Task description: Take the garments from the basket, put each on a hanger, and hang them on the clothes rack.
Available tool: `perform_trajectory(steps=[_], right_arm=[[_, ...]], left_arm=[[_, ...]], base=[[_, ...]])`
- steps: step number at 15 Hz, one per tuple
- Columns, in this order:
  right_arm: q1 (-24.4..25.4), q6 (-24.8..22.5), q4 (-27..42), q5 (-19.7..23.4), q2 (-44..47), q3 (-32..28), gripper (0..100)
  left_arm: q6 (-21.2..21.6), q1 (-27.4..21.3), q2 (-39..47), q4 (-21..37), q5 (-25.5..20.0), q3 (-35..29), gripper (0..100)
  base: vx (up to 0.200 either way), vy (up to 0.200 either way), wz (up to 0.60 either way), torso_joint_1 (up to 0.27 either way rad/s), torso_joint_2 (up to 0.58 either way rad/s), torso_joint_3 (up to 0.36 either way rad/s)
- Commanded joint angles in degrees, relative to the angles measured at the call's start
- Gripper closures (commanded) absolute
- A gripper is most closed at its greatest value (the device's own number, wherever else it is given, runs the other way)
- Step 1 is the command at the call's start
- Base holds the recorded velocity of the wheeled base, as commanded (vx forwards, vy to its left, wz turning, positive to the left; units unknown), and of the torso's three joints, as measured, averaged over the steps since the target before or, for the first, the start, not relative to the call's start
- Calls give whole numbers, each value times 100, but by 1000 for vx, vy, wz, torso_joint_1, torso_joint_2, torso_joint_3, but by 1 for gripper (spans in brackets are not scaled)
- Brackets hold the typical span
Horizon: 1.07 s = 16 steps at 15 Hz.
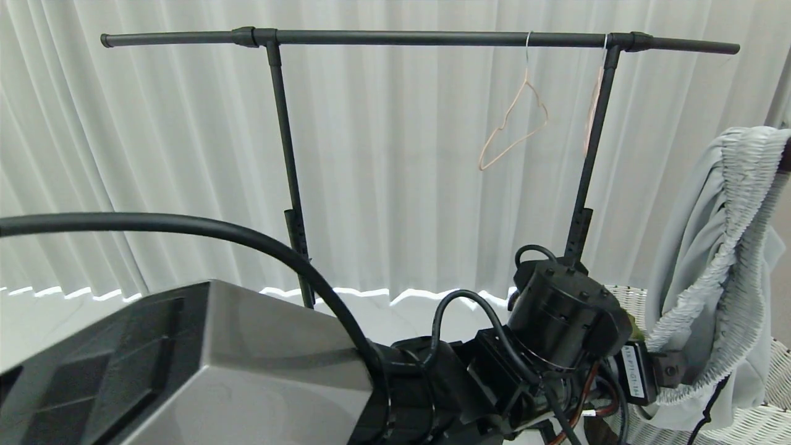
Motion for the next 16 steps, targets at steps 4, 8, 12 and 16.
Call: perform_trajectory(steps=[4, 8, 12, 16], right_arm=[[0, -22, -1, -29, -32, 42, 100], [-18, -22, 8, -64, -41, 42, 100], [0, -48, -361, -11, -41, 7, 100], [325, -75, -774, 15, -23, 60, 100]], left_arm=[[-38, 54, 407, -3, 286, -23, 100], [6, -52, -85, -12, 620, 593, 100], [14, -104, -1825, -548, 770, 2245, 100], [348, -96, -3486, -663, 752, 3484, 100]], base=[[0, 0, 0, 0, 0, 0], [0, 0, 0, 0, 0, 0], [0, 0, 0, 0, 0, 0], [0, 0, 0, 0, 0, 0]])
